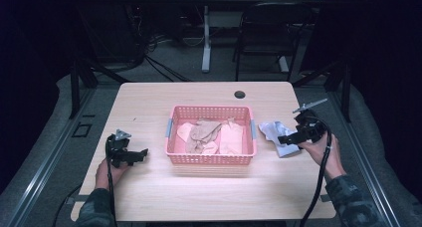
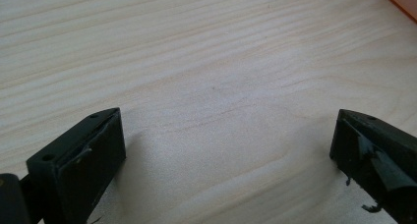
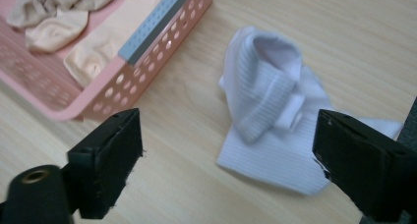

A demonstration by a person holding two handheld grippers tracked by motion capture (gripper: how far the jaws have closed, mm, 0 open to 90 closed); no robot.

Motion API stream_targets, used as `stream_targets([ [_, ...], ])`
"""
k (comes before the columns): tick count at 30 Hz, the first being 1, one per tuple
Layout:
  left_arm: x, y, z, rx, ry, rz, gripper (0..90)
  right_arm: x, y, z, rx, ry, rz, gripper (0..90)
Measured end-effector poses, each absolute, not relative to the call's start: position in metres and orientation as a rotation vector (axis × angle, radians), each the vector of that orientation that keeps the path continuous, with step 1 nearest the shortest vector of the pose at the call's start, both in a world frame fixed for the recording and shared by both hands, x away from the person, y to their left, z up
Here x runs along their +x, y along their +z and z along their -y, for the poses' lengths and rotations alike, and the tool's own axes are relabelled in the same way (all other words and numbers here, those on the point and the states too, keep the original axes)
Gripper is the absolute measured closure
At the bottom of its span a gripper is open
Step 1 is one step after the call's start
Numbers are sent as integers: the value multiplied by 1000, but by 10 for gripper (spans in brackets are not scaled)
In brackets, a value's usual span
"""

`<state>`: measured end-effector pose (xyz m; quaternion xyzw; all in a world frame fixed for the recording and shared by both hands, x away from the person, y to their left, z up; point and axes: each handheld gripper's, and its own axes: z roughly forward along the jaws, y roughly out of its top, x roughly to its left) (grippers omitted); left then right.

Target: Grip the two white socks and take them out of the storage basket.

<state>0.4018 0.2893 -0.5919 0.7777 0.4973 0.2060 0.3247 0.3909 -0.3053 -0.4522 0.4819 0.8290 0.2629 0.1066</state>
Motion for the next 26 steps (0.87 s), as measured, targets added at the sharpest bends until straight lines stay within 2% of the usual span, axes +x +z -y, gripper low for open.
stream_targets([
  [7,402,-592,-289,2039,540,-1304,1,371,-469,315,1420,759,-2441,44],
  [16,402,-592,-289,2039,539,-1304,1,343,-516,338,1491,657,-2471,38],
  [26,402,-592,-289,2038,539,-1305,1,347,-532,348,1549,574,-2497,38],
])
